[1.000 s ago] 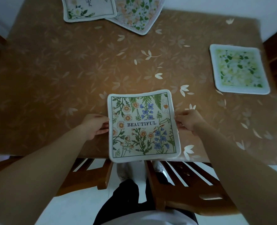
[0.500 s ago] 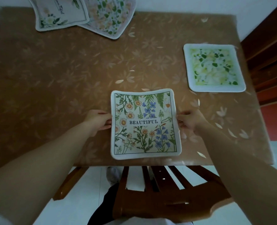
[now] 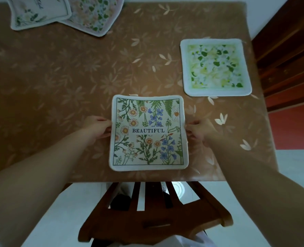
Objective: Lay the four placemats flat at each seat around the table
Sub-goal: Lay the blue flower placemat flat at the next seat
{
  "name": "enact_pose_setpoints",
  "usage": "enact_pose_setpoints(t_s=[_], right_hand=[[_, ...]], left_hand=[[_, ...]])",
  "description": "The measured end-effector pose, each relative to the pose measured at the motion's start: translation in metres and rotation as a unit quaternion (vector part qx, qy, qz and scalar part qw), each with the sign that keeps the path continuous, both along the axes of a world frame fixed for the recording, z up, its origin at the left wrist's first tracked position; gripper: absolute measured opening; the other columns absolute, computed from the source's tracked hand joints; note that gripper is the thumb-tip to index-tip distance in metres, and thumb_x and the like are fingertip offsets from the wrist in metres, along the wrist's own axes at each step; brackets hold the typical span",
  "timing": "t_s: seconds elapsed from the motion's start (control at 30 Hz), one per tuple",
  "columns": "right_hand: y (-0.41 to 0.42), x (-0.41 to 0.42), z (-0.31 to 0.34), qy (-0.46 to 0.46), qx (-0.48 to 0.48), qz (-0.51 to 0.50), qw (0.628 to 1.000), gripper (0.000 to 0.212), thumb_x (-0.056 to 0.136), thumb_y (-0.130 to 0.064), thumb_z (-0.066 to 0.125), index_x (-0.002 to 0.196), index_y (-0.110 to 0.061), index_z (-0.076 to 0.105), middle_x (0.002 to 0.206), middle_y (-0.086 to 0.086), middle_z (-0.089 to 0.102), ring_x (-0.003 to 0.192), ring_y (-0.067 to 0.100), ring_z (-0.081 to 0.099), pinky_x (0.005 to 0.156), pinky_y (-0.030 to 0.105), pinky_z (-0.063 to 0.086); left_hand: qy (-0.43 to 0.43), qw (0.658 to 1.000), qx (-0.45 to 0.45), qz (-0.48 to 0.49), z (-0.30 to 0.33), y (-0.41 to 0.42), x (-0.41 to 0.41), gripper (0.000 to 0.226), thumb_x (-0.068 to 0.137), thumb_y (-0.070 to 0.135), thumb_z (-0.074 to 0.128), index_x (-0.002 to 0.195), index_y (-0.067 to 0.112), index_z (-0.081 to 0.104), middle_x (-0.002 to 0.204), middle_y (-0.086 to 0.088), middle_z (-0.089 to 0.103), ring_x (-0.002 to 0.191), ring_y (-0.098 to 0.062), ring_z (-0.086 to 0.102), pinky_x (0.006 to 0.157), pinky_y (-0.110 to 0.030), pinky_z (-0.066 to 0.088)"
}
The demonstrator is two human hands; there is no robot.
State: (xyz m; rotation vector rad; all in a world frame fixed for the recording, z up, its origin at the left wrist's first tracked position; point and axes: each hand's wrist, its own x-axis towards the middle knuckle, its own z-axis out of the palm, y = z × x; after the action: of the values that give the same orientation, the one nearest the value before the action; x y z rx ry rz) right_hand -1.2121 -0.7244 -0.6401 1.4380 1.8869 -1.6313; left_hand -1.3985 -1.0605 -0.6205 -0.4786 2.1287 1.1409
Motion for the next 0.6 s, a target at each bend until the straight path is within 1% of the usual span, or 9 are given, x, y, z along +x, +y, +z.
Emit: enact_pose_setpoints(t_s=[0.1, 0.13, 0.2, 0.27, 0.37, 0.43, 0.5, 0.57, 0.6], right_hand=[[-0.002, -0.003, -0.005, 0.001, 0.006, 0.017, 1.0, 0.007, 0.089, -0.013, 0.078, 0.093, -0.008, 0.075, 0.076, 0.009, 0.076, 0.065, 0.018, 0.071, 0.062, 0.032, 0.063], [-0.003, -0.004, -0.007, 0.0, 0.011, 0.023, 1.0, 0.006, 0.089, -0.013, 0.077, 0.092, -0.009, 0.076, 0.077, 0.01, 0.076, 0.066, 0.019, 0.071, 0.066, 0.034, 0.064], [-0.003, -0.005, -0.009, -0.002, 0.018, 0.024, 1.0, 0.005, 0.089, -0.013, 0.077, 0.092, -0.009, 0.076, 0.077, 0.01, 0.077, 0.065, 0.018, 0.071, 0.064, 0.032, 0.064], [-0.003, -0.004, -0.011, -0.002, 0.021, 0.019, 1.0, 0.005, 0.088, -0.012, 0.077, 0.093, -0.01, 0.075, 0.08, 0.011, 0.077, 0.066, 0.019, 0.072, 0.061, 0.031, 0.063], [-0.003, -0.001, -0.012, 0.001, 0.02, 0.01, 1.0, 0.002, 0.088, -0.01, 0.076, 0.089, -0.012, 0.074, 0.086, 0.015, 0.079, 0.076, 0.027, 0.076, 0.07, 0.039, 0.066], [-0.002, 0.0, -0.012, 0.003, 0.024, 0.01, 1.0, 0.007, 0.089, -0.008, 0.075, 0.085, -0.014, 0.074, 0.086, 0.015, 0.078, 0.079, 0.028, 0.076, 0.071, 0.039, 0.066], [-0.002, 0.001, -0.012, 0.001, 0.031, 0.014, 0.999, 0.007, 0.089, -0.007, 0.074, 0.086, -0.013, 0.072, 0.087, 0.014, 0.078, 0.083, 0.031, 0.077, 0.074, 0.043, 0.066], [0.0, 0.003, -0.014, -0.005, 0.036, 0.011, 0.999, 0.002, 0.09, -0.008, 0.074, 0.091, -0.008, 0.072, 0.091, 0.016, 0.077, 0.088, 0.033, 0.077, 0.08, 0.048, 0.065], [0.001, 0.004, -0.015, -0.007, 0.04, 0.011, 0.999, 0.004, 0.09, -0.008, 0.073, 0.094, -0.006, 0.072, 0.092, 0.016, 0.078, 0.089, 0.035, 0.077, 0.081, 0.05, 0.065]], left_hand=[[0.02, 1.0, -0.004, -0.005, 0.002, -0.001, 0.001, 0.006, 0.092, 0.008, 0.071, 0.088, 0.01, 0.067, 0.09, -0.014, 0.073, 0.079, -0.023, 0.072, 0.047, -0.024, 0.058], [0.023, 1.0, -0.004, -0.006, 0.001, -0.002, 0.001, 0.006, 0.093, 0.008, 0.07, 0.089, 0.01, 0.067, 0.091, -0.014, 0.073, 0.079, -0.023, 0.072, 0.047, -0.024, 0.057], [0.025, 1.0, -0.003, -0.005, 0.0, -0.002, 0.002, 0.003, 0.094, 0.009, 0.069, 0.095, 0.007, 0.066, 0.093, -0.014, 0.073, 0.081, -0.023, 0.072, 0.054, -0.028, 0.058], [0.026, 1.0, -0.001, -0.007, 0.0, -0.002, 0.003, 0.003, 0.095, 0.009, 0.068, 0.092, 0.009, 0.066, 0.093, -0.014, 0.072, 0.082, -0.022, 0.072, 0.059, -0.029, 0.058], [0.023, 1.0, -0.002, -0.018, -0.002, -0.002, 0.005, 0.01, 0.095, 0.008, 0.068, 0.086, 0.012, 0.066, 0.092, -0.012, 0.073, 0.081, -0.021, 0.073, 0.054, -0.027, 0.058], [0.024, 0.999, -0.006, -0.022, -0.003, -0.001, 0.006, 0.011, 0.095, 0.009, 0.068, 0.085, 0.013, 0.067, 0.091, -0.012, 0.074, 0.081, -0.021, 0.073, 0.051, -0.024, 0.058], [0.024, 0.999, -0.007, -0.024, -0.004, 0.0, 0.006, 0.01, 0.095, 0.009, 0.069, 0.085, 0.013, 0.067, 0.092, -0.013, 0.074, 0.084, -0.022, 0.073, 0.055, -0.026, 0.059], [0.023, 0.999, -0.005, -0.028, -0.005, 0.002, 0.007, 0.009, 0.095, 0.01, 0.068, 0.087, 0.012, 0.068, 0.093, -0.013, 0.074, 0.086, -0.023, 0.073, 0.06, -0.029, 0.06], [0.025, 0.999, -0.006, -0.032, -0.005, 0.003, 0.007, 0.008, 0.095, 0.01, 0.068, 0.088, 0.012, 0.069, 0.093, -0.012, 0.074, 0.086, -0.023, 0.074, 0.06, -0.029, 0.06]])
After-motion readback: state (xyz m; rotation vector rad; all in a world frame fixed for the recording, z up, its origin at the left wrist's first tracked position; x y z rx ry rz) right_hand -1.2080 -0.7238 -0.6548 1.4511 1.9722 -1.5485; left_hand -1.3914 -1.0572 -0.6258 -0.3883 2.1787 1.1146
